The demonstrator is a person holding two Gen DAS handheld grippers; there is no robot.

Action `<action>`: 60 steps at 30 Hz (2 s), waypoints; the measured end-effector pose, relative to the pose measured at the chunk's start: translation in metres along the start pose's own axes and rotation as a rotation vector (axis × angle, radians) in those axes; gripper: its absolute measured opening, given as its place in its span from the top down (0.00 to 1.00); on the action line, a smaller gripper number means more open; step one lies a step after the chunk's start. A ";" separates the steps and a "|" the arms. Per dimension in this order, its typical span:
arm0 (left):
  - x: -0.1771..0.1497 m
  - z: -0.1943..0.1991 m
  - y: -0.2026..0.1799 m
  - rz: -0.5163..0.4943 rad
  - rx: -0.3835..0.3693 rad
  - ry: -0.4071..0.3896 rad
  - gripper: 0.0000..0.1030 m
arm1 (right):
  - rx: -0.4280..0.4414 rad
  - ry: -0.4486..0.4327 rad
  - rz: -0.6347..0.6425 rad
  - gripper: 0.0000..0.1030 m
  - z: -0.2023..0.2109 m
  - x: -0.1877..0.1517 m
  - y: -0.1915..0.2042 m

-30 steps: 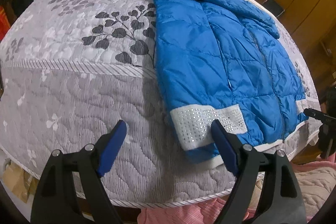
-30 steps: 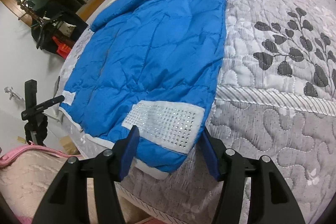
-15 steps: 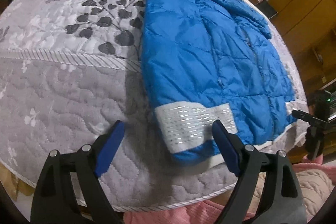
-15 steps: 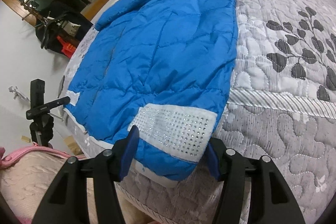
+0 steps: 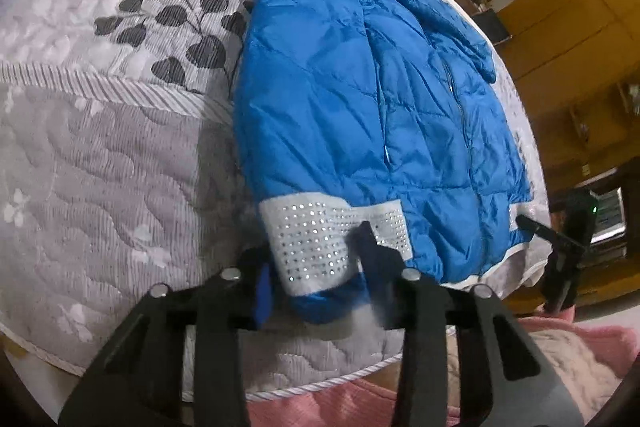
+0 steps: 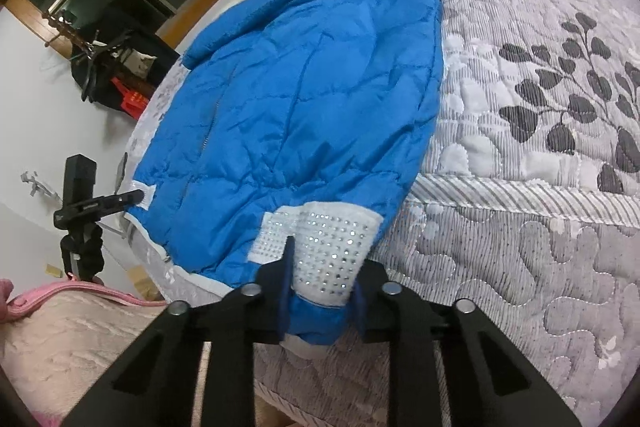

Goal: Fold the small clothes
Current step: 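Grasp the white hem band with both tools, then lift the hem and fold it toward the collar with both tools, then open both tools and release the folded hem on the jacket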

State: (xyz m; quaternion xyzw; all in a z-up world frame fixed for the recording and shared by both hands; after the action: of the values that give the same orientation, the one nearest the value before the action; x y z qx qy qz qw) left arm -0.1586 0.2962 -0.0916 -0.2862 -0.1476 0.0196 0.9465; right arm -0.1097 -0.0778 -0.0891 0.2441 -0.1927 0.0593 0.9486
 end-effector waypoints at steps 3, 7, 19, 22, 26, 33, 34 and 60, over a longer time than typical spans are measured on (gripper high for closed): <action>0.003 0.001 0.002 0.029 -0.038 -0.013 0.81 | 0.010 -0.014 0.006 0.83 0.006 0.003 0.001; 0.009 0.014 -0.007 0.024 -0.108 -0.068 0.87 | 0.055 -0.059 0.019 0.86 0.022 0.013 0.009; 0.091 0.068 -0.062 -0.102 -0.271 -0.299 0.89 | 0.088 -0.291 0.157 0.88 0.096 0.099 0.049; 0.125 0.075 -0.068 -0.104 -0.302 -0.328 0.88 | 0.091 -0.299 0.142 0.88 0.101 0.130 0.048; 0.174 0.075 -0.068 -0.073 -0.340 -0.347 0.88 | 0.106 -0.303 0.098 0.88 0.100 0.179 0.042; 0.258 0.040 -0.061 -0.009 -0.344 -0.332 0.88 | 0.109 -0.248 0.008 0.88 0.066 0.257 0.020; 0.268 0.033 -0.060 -0.006 -0.336 -0.326 0.88 | 0.113 -0.238 -0.007 0.88 0.058 0.266 0.015; 0.380 -0.085 0.017 0.214 -0.343 -0.158 0.79 | 0.229 -0.003 -0.357 0.84 -0.083 0.352 -0.114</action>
State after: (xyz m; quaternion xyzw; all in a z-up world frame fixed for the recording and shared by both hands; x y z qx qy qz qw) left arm 0.2303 0.3109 -0.0661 -0.4546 -0.1916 0.1169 0.8619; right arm 0.2654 -0.1309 -0.0675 0.3807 -0.1396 -0.0887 0.9098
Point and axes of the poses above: each gripper's, at about its wrist camera, not at the fingertips, and z roughly against the way its jaws point, y to its left, x to its top, the point moved 5 cm from there along -z, roughly the way its jaws point, and after that the axes turned 5 degrees about -x, right-handed, at the moved point
